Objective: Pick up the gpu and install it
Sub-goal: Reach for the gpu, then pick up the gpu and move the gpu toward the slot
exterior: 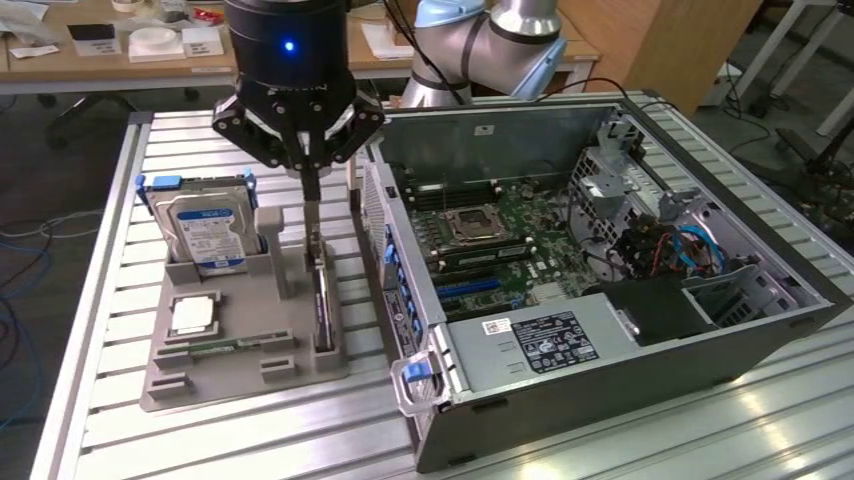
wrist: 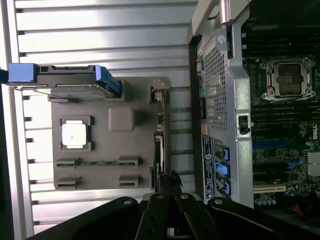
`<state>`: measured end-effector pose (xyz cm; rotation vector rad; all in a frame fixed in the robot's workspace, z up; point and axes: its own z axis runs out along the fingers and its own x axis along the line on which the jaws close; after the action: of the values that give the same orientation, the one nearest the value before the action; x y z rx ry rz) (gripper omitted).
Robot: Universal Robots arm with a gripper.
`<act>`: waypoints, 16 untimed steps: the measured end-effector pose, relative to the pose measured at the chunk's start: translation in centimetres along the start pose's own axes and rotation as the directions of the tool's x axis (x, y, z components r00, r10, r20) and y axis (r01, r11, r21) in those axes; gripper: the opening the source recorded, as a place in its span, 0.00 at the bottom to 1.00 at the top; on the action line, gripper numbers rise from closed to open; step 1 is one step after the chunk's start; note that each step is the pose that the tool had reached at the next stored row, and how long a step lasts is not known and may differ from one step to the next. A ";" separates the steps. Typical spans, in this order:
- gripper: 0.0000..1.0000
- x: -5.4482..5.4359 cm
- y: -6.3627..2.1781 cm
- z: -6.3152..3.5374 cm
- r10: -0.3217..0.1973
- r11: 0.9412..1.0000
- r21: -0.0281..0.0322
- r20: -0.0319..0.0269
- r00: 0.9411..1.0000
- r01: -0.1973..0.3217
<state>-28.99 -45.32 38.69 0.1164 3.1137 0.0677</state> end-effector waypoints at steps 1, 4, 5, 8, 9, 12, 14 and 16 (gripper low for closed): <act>0.11 0.0 -0.07 0.03 0.000 1.000 0.000 0.000 1.000 0.000; 0.11 0.1 -0.26 0.13 0.000 1.000 0.000 0.000 1.000 0.000; 0.11 0.2 -0.32 0.16 0.000 1.000 0.000 0.000 1.000 0.000; 0.11 0.2 -0.35 0.19 0.000 1.000 0.000 0.000 1.000 0.000; 0.11 0.2 -0.35 0.18 0.000 1.000 0.000 0.000 1.000 0.000; 0.11 0.2 -0.35 0.19 0.000 1.000 0.000 0.000 1.000 0.000; 0.11 0.2 -0.35 0.19 0.000 1.000 0.000 0.000 1.000 0.000; 0.11 0.2 -0.35 0.19 0.000 1.000 0.000 0.000 1.000 0.000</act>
<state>-29.21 -45.65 38.48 0.1165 3.1136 0.0677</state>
